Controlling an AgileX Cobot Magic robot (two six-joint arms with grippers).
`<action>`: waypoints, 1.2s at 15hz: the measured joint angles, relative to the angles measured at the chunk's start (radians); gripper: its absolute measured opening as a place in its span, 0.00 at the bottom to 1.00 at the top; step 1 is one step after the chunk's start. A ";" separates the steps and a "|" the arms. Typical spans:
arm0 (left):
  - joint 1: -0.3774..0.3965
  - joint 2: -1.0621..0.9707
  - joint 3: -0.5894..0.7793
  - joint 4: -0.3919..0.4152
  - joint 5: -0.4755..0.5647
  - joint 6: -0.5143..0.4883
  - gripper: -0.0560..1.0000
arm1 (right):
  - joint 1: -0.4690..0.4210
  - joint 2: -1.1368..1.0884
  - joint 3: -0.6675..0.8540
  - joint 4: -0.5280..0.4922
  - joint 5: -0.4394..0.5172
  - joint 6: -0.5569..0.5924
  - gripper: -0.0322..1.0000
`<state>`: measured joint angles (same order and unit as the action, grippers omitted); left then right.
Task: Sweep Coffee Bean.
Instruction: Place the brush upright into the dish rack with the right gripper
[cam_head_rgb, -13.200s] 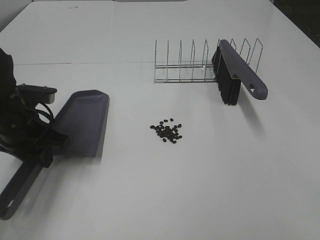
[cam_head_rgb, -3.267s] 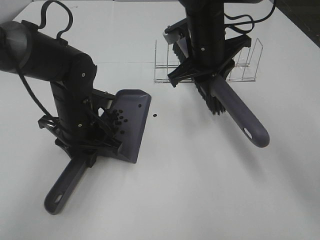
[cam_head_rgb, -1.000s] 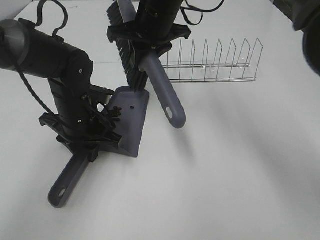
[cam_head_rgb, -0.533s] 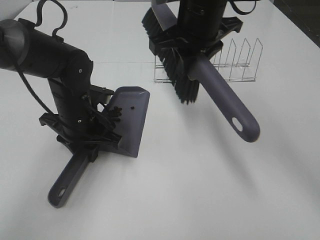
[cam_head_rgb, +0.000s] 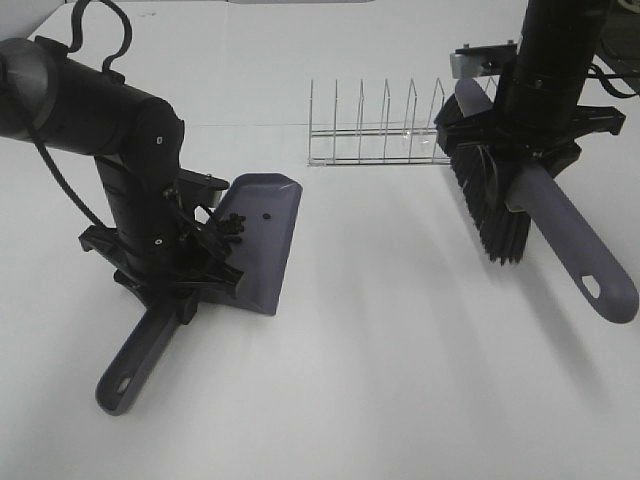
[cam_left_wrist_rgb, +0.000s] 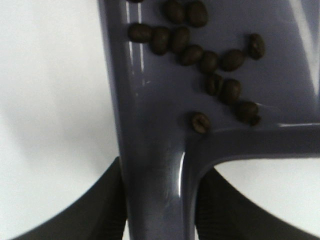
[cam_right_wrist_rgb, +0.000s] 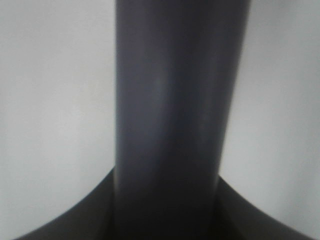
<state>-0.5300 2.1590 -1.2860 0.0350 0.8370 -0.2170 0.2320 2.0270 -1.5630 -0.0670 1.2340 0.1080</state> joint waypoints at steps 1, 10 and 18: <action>0.000 0.001 0.000 -0.001 0.001 0.000 0.36 | -0.023 0.023 0.000 0.001 0.000 -0.001 0.29; 0.000 0.002 -0.001 -0.023 0.014 0.000 0.36 | -0.049 0.198 -0.112 -0.057 -0.004 -0.018 0.29; 0.000 0.002 -0.001 -0.035 0.018 0.000 0.36 | -0.051 0.317 -0.323 -0.023 0.001 -0.037 0.29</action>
<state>-0.5300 2.1610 -1.2870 0.0000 0.8550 -0.2170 0.1810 2.3440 -1.8860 -0.0900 1.2350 0.0710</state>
